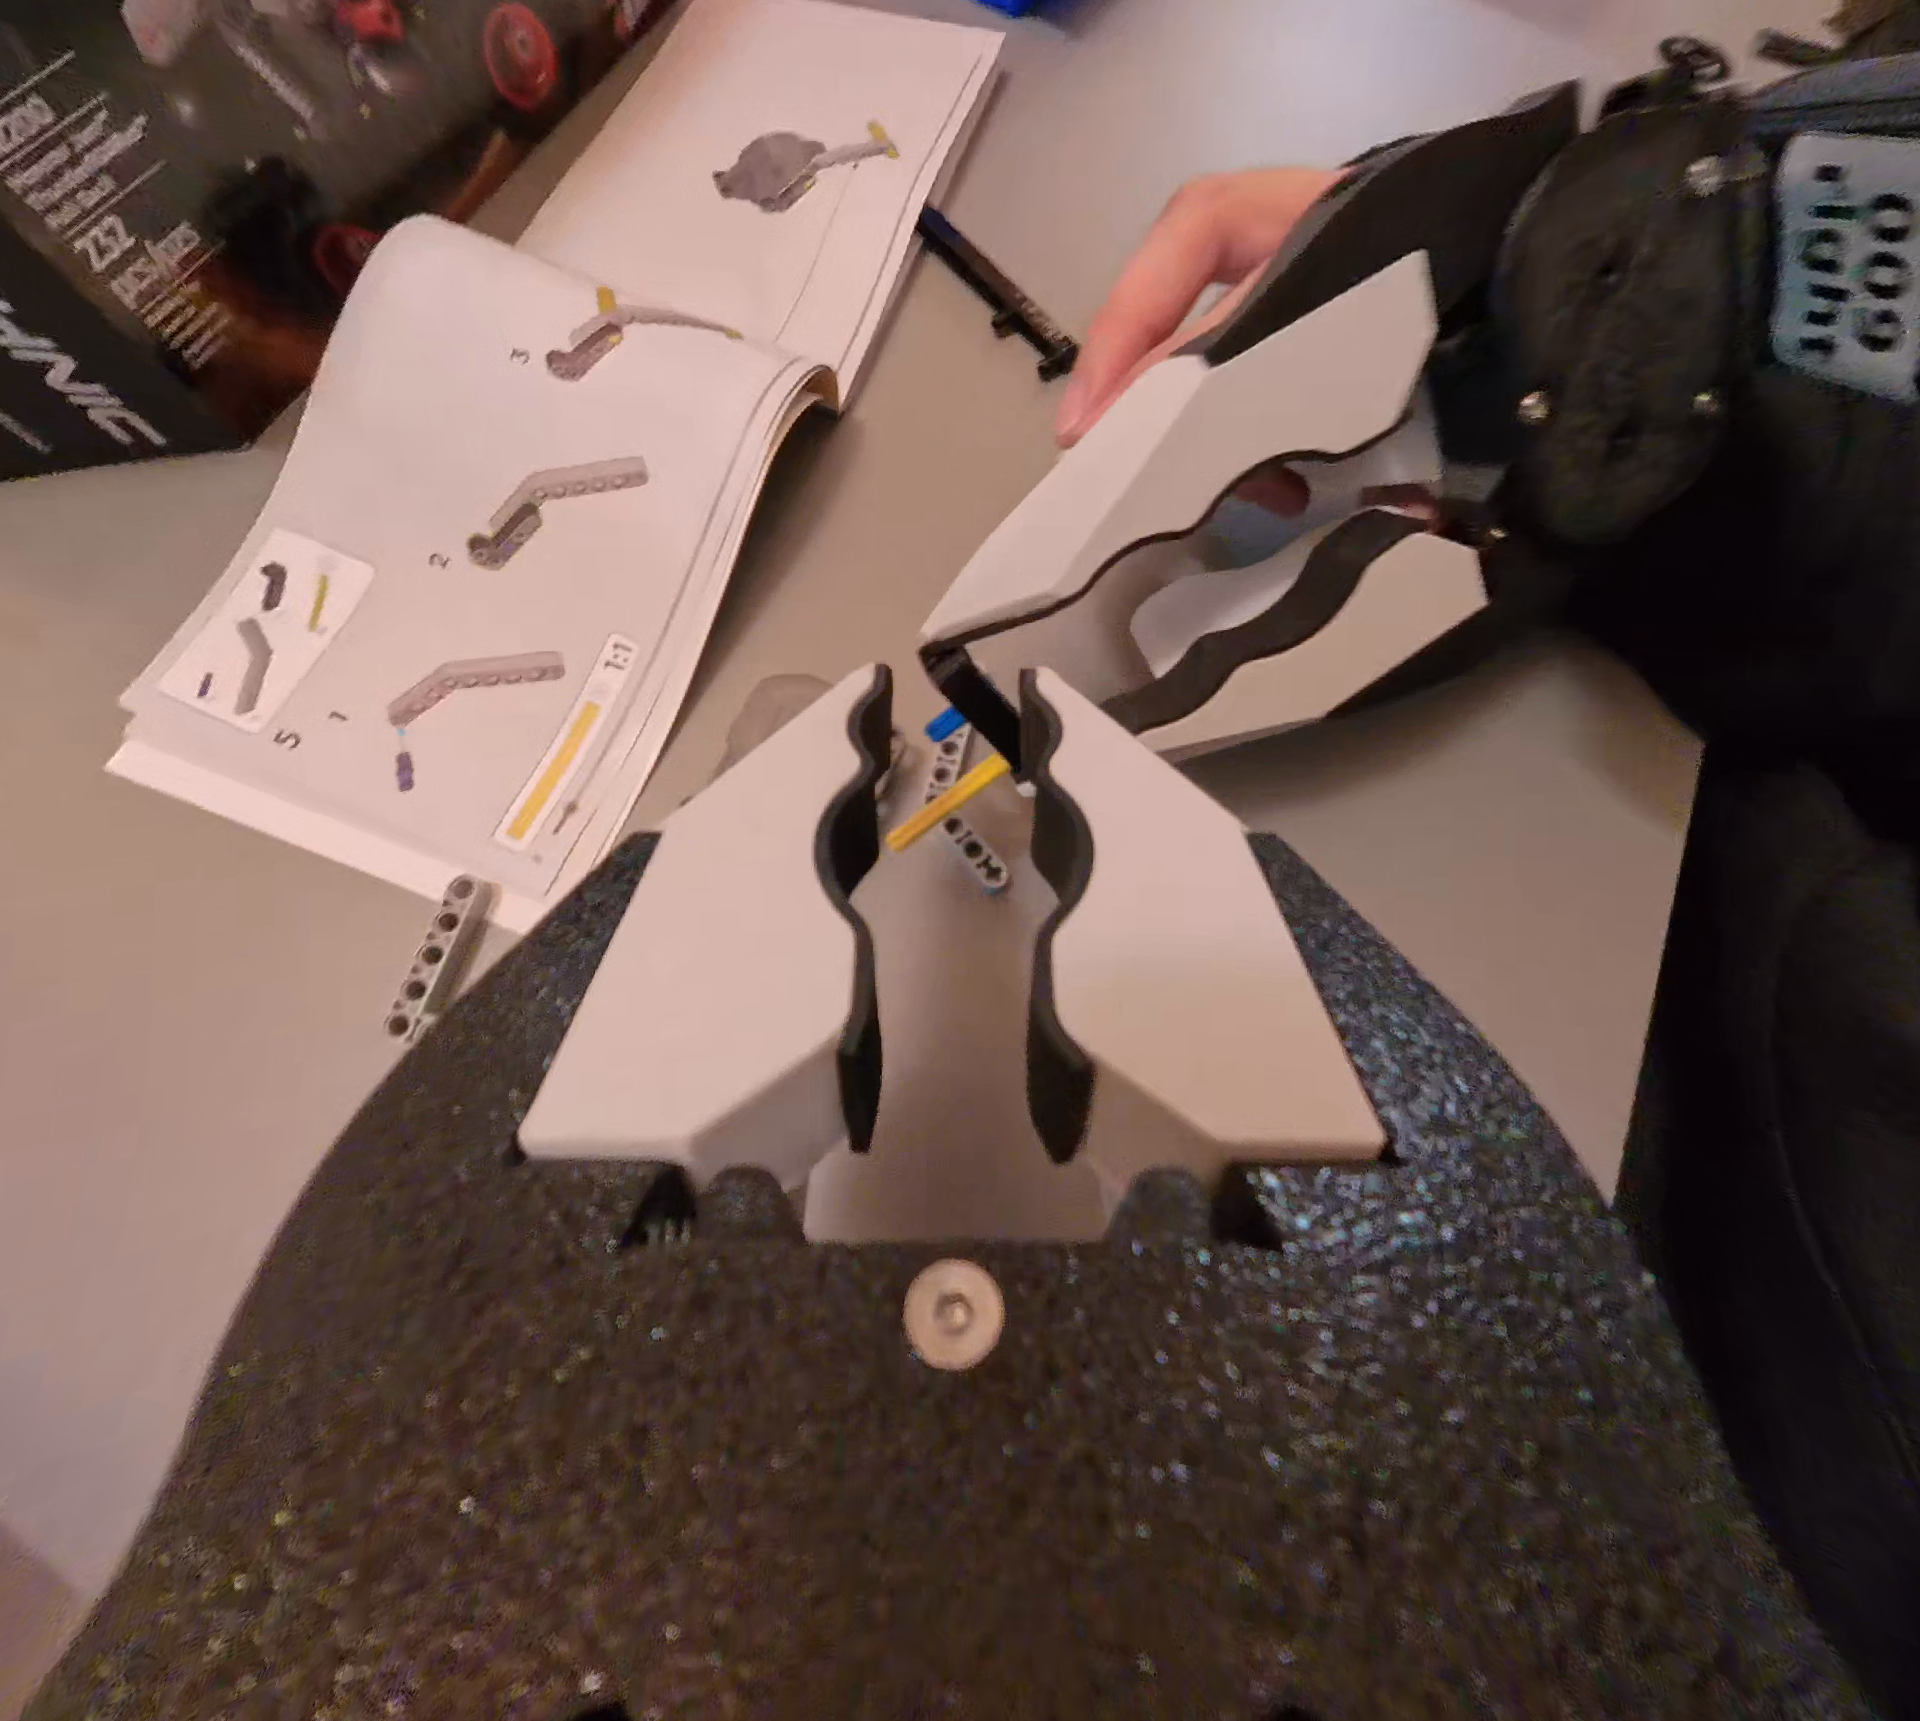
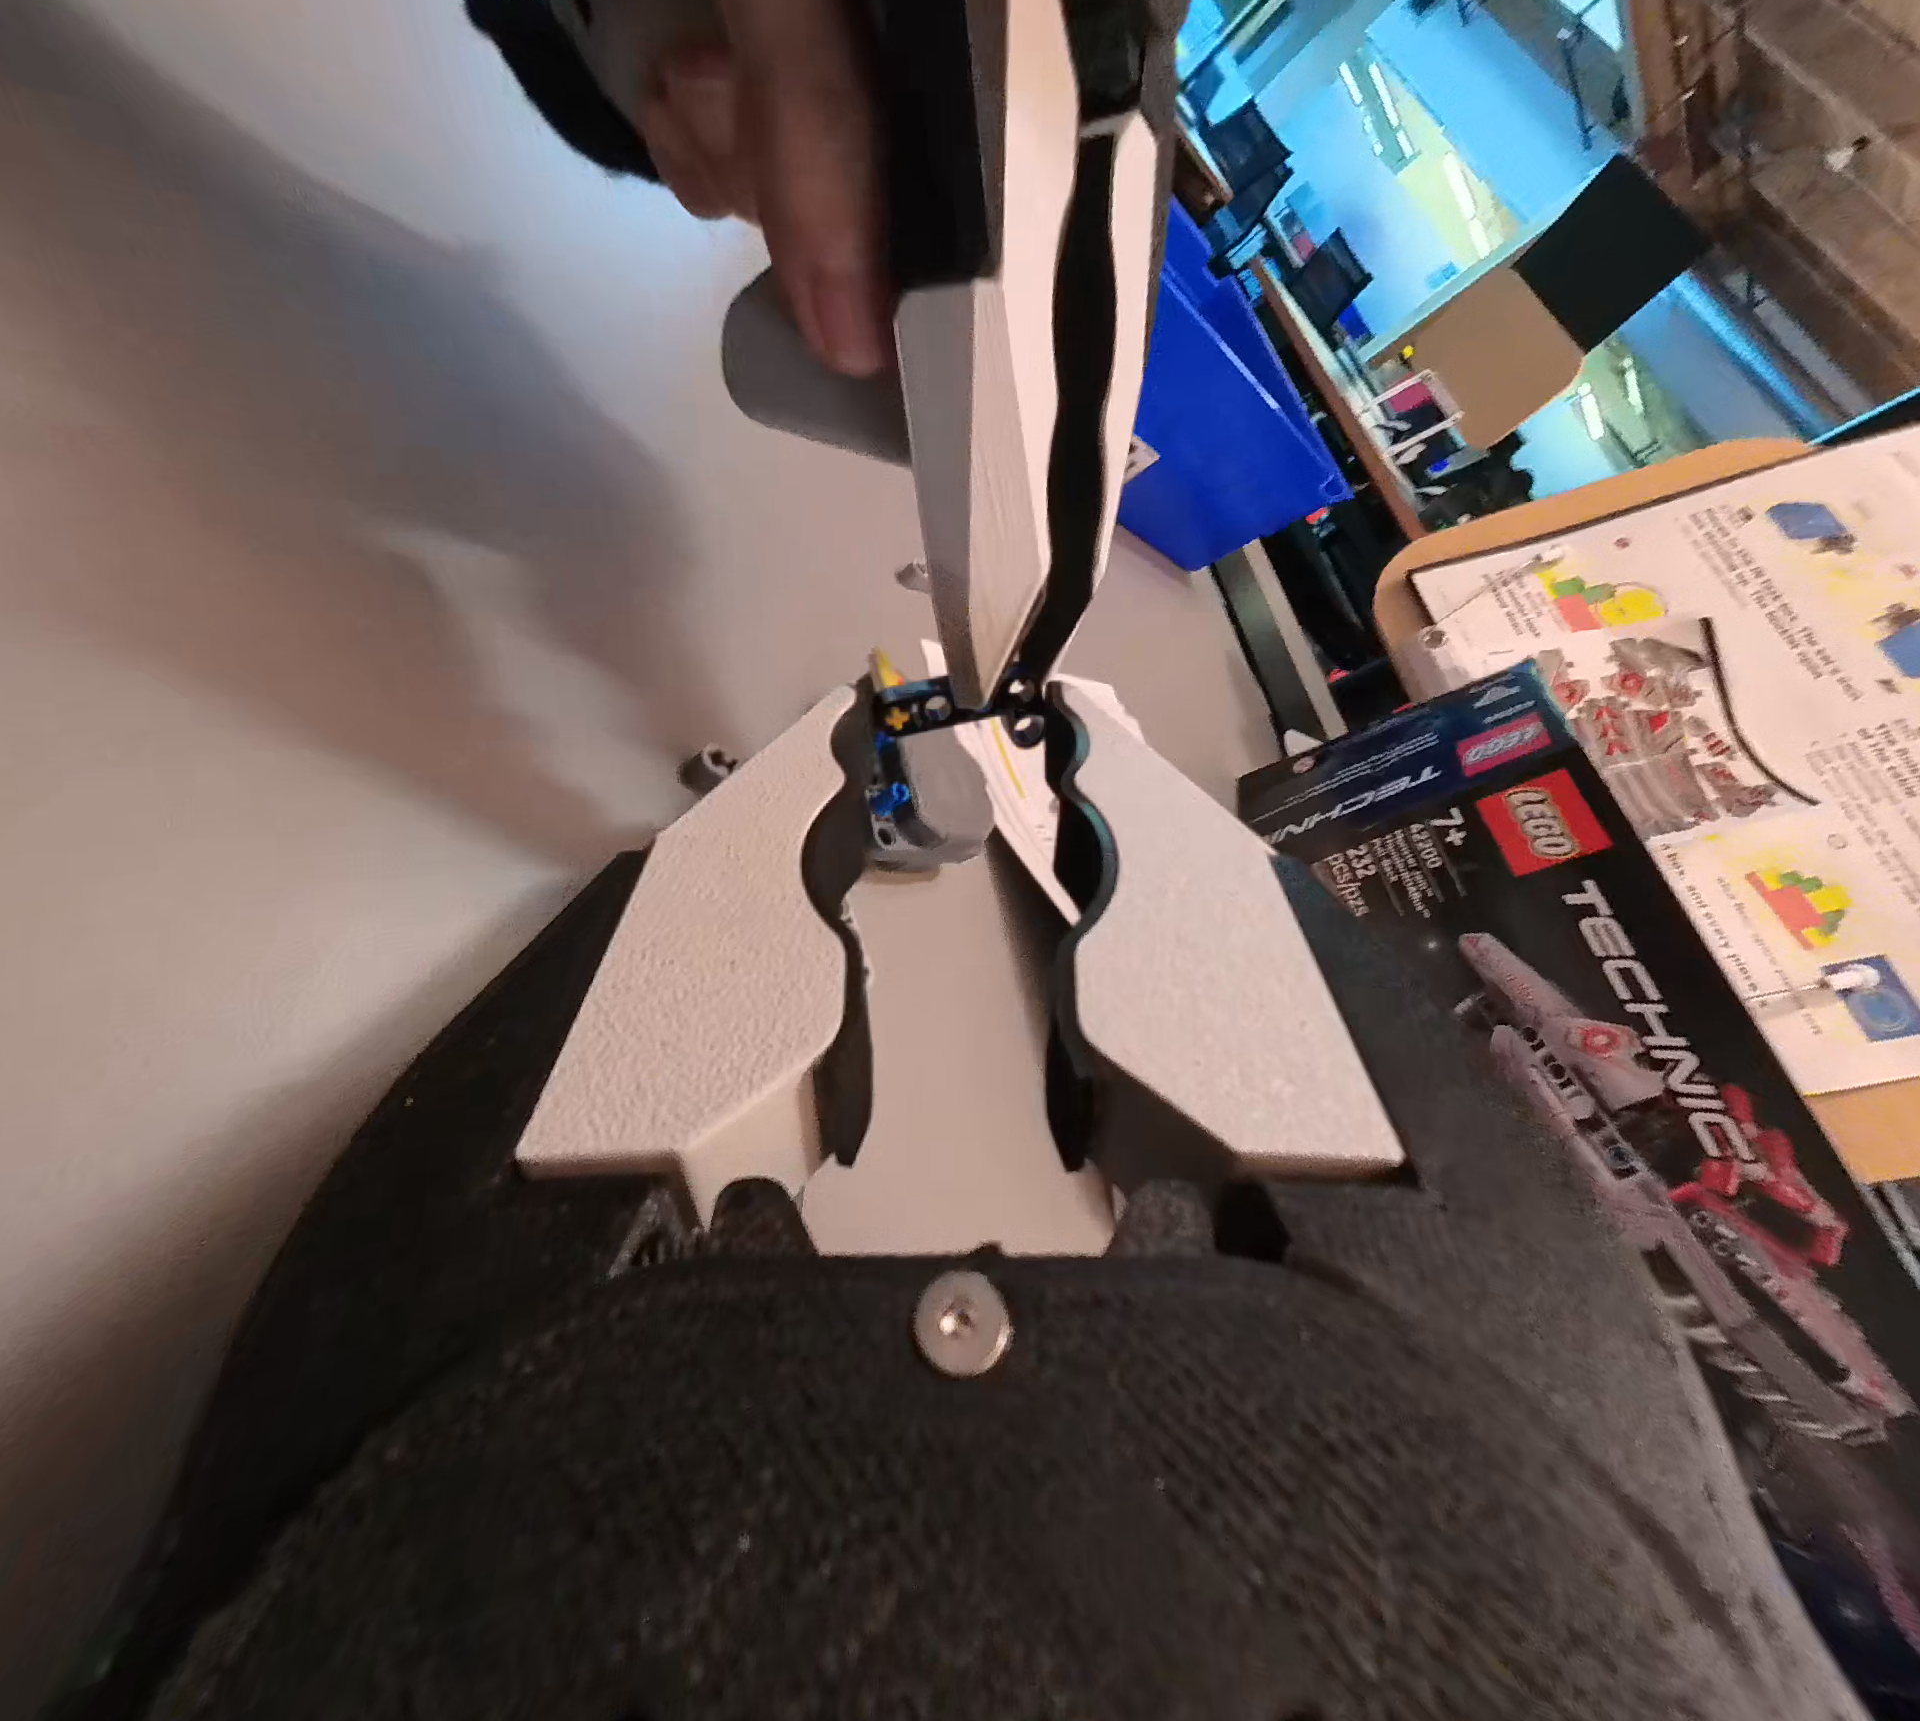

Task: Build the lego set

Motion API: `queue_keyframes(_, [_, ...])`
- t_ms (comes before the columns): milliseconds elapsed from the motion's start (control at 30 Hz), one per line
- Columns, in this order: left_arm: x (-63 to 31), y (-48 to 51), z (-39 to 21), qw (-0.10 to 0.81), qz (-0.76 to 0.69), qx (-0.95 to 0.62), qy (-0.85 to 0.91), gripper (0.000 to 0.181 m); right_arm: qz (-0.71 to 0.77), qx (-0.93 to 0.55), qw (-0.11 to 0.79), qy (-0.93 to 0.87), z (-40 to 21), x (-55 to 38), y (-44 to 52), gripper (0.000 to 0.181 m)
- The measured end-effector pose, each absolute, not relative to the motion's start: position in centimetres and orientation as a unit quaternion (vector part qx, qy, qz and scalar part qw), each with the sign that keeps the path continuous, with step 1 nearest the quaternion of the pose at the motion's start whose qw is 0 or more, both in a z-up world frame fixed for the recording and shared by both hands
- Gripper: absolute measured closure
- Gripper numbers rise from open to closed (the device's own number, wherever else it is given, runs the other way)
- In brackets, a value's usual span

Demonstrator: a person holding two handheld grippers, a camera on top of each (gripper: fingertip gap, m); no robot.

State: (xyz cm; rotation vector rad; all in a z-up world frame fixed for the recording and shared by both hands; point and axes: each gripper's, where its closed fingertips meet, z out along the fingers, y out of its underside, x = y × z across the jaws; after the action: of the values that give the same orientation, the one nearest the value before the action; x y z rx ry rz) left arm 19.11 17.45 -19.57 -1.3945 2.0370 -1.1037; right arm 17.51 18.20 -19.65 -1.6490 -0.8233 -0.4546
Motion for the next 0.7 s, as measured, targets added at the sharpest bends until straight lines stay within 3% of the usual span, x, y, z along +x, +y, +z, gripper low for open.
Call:
queue_keyframes(300, [18.9, 17.4, -19.2, 0.187, -0.422, -0.520, 0.719, 0.172, -0.254, -0.679, 0.576, -0.377, -19.2, 17.1, 18.6, 0.150])
queue_keyframes(700, [19.4, 18.6, -18.0, 0.180, -0.570, -0.558, 0.576, 0.176, -0.204, -0.671, 0.641, -0.311, -17.6, 17.7, 18.4, 0.151])
